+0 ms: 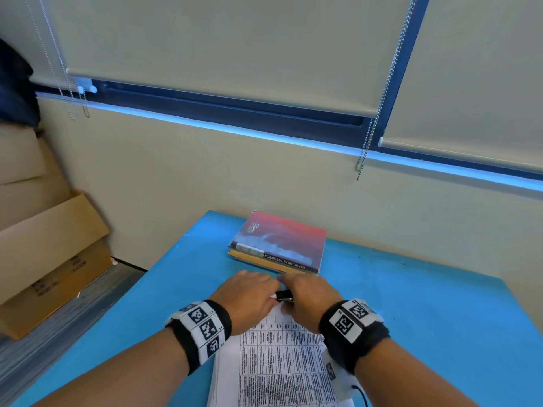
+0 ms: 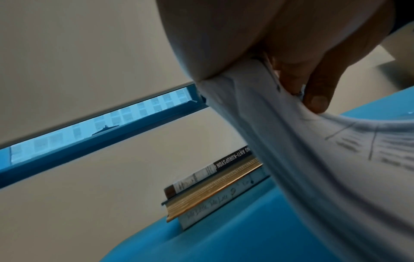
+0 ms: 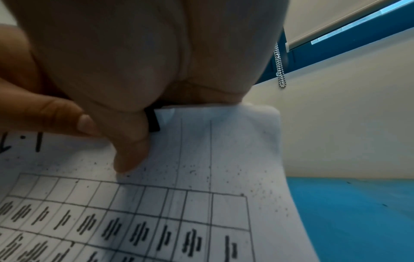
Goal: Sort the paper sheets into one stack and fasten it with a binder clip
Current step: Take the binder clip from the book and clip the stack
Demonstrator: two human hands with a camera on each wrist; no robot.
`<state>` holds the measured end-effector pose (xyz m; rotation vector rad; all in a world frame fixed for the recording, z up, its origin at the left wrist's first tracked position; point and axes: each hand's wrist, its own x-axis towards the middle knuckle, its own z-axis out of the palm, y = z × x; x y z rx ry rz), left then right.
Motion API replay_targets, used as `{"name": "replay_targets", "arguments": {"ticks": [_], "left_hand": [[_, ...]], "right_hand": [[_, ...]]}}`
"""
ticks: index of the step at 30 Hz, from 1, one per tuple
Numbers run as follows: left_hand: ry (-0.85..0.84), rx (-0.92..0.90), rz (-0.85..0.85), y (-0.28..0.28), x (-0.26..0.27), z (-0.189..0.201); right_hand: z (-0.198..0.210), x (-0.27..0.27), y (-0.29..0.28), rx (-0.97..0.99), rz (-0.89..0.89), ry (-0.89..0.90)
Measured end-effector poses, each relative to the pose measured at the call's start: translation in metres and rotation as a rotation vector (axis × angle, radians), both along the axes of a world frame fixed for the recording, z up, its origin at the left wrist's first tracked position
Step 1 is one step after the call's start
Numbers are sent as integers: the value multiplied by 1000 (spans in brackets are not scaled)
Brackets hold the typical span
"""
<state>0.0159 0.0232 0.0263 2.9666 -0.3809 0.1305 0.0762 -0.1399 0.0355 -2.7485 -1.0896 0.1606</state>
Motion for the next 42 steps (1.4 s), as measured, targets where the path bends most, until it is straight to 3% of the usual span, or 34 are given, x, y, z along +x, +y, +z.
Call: {"name": "replay_targets", "arguments": {"ticks": [6,10,13,18,25,30,32,37,42], "left_hand": [[19,50,-15,2,0,1],[-4,74,5,8,1,-1],[-14,66,13,10,2,-2],[33,43,9,12,4,-1],[44,-13,17,3,-1,1],[110,-115,40,2,-1,4],[176,-145,92,9,1,3],[349,1,298,31,6,4],[437,-270,457,32,20,-20]], "right_hand": [[6,0,-4,-36,-10,126],[17,5,-13,271,-102,331],[19,8,-11,357,-137,316],[15,7,-11,260,-100,322],[2,1,-12,150,-101,168],[1,1,-22,97,-133,189],[0,7,-34,35,-192,224],[-17,24,-63,-40,-294,252],[-38,37,-66,-77,-405,282]]}}
